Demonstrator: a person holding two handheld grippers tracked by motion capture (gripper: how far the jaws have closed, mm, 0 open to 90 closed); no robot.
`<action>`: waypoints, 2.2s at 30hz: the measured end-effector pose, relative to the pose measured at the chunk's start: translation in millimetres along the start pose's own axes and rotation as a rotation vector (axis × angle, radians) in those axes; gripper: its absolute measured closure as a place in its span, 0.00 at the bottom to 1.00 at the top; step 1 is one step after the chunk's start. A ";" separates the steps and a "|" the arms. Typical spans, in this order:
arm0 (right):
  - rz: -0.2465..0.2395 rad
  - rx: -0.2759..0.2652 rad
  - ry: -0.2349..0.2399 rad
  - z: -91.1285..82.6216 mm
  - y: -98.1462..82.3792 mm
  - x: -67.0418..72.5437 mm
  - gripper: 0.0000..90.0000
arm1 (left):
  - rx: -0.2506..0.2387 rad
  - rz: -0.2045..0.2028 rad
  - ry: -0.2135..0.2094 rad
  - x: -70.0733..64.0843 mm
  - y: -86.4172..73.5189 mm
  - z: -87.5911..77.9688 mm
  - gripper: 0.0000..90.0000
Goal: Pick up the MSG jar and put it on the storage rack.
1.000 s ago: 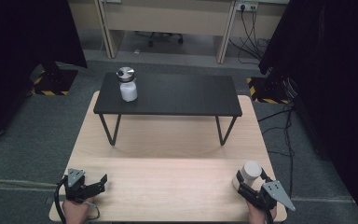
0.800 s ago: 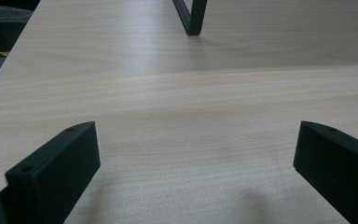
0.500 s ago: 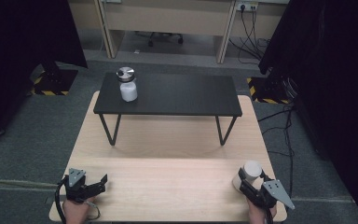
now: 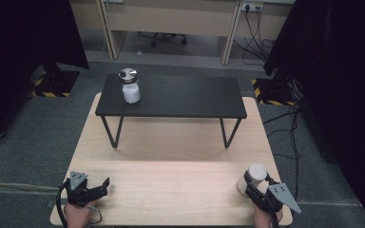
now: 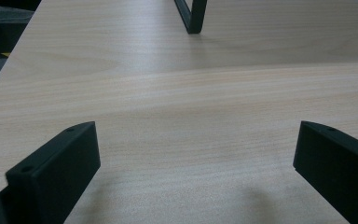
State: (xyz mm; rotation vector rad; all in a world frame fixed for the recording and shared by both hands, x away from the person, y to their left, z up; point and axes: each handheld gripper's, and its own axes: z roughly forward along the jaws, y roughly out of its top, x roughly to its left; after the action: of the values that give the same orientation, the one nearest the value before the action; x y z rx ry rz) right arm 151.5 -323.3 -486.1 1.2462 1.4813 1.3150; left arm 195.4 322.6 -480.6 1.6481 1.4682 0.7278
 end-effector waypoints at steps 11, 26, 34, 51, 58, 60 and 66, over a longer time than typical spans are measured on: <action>0.019 0.023 -0.007 0.0 6.8 0.1 0.37 | -0.001 -0.001 -0.007 1.3 -0.3 -0.2 0.00; 0.006 0.025 0.008 2.7 24.9 3.8 0.37 | -0.004 -0.003 -0.004 0.9 -0.9 -0.4 0.00; -0.002 0.019 0.047 10.7 42.2 3.3 0.37 | -0.007 0.002 -0.007 1.0 -1.6 -0.7 0.00; -0.021 0.018 0.079 27.9 88.4 18.7 0.37 | -0.014 -0.005 0.005 -0.8 -2.8 -1.0 0.00; -0.013 0.011 0.100 38.9 105.6 20.3 0.37 | -0.014 -0.006 0.003 -0.2 -2.8 -1.2 0.00; -0.011 0.008 0.103 40.6 108.4 20.4 0.37 | -0.013 -0.006 0.003 -0.2 -2.6 -1.1 0.00; -0.019 -0.001 0.118 50.9 126.8 22.9 0.37 | -0.012 -0.006 0.002 -0.1 -2.4 -0.9 0.00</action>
State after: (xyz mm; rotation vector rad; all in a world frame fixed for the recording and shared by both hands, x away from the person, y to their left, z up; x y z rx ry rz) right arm 216.9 -291.8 -368.1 1.1688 1.5707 1.3972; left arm 193.3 322.8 -482.1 1.6337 1.4673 0.7336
